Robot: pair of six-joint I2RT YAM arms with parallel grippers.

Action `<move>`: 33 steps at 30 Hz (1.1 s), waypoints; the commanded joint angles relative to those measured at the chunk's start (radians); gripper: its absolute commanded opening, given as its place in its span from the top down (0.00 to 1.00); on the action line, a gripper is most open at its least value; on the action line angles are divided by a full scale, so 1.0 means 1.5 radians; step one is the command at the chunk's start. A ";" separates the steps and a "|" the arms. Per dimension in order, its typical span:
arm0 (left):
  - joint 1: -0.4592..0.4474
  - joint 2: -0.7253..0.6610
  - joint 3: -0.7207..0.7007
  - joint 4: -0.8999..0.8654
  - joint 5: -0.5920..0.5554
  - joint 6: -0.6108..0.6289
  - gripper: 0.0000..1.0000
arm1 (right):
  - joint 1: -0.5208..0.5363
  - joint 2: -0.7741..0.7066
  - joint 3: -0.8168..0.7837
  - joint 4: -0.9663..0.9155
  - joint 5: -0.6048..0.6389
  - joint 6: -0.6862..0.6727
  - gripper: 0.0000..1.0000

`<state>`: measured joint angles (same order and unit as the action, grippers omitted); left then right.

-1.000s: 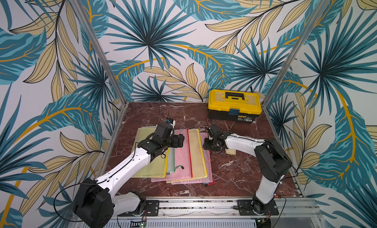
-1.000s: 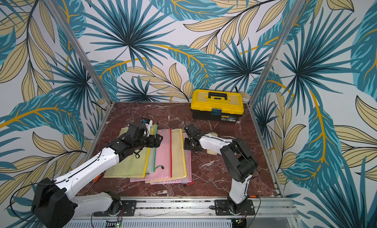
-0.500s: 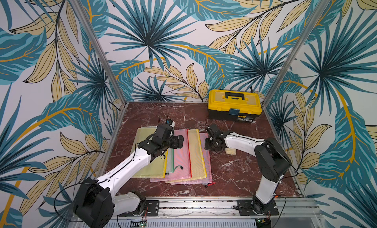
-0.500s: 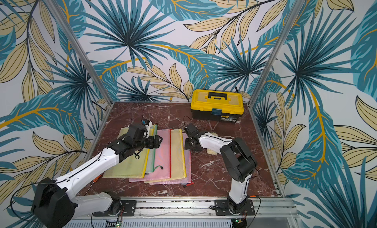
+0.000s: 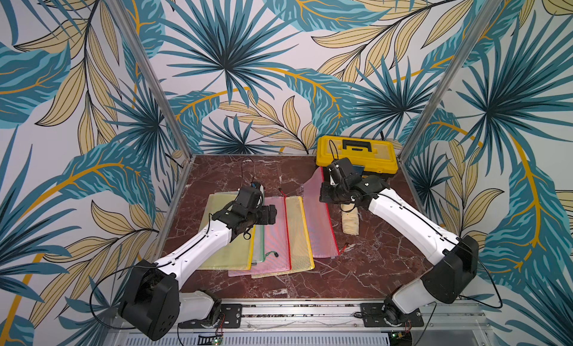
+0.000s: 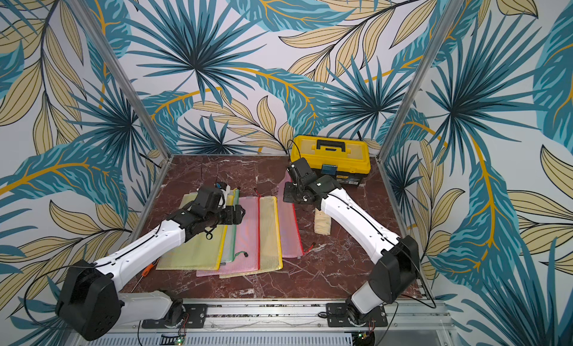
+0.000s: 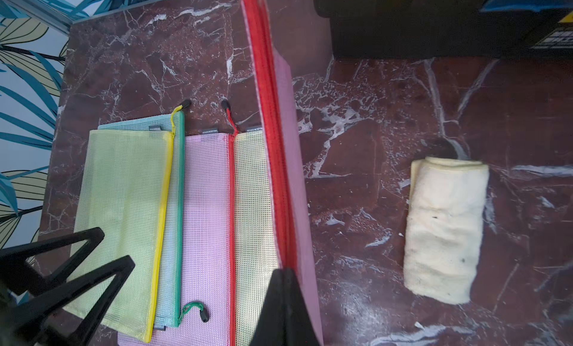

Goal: Wipe the document bag
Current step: Pick up the document bag from the center of the board, then place the document bag at the center of the board.

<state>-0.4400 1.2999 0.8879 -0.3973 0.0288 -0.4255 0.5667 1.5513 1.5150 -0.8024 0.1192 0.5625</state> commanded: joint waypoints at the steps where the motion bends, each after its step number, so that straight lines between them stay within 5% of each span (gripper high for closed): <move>1: 0.025 -0.025 -0.013 0.009 0.017 0.004 0.09 | 0.006 -0.020 0.033 -0.052 -0.024 -0.003 1.00; 16: 0.120 -0.100 -0.045 0.024 0.076 -0.002 0.08 | 0.099 0.043 0.242 -0.017 -0.101 0.044 1.00; 23: 0.151 -0.152 -0.053 0.024 0.085 -0.007 0.07 | 0.090 0.013 0.108 0.046 -0.069 0.091 1.00; 33: 0.155 -0.125 -0.043 0.024 0.137 -0.005 0.07 | -0.046 -0.078 -0.183 0.112 -0.057 0.100 1.00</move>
<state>-0.2150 1.1007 0.8135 -0.3744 0.2016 -0.4358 0.5114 1.4879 1.2900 -0.6750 0.0078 0.7181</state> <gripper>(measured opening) 0.929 0.041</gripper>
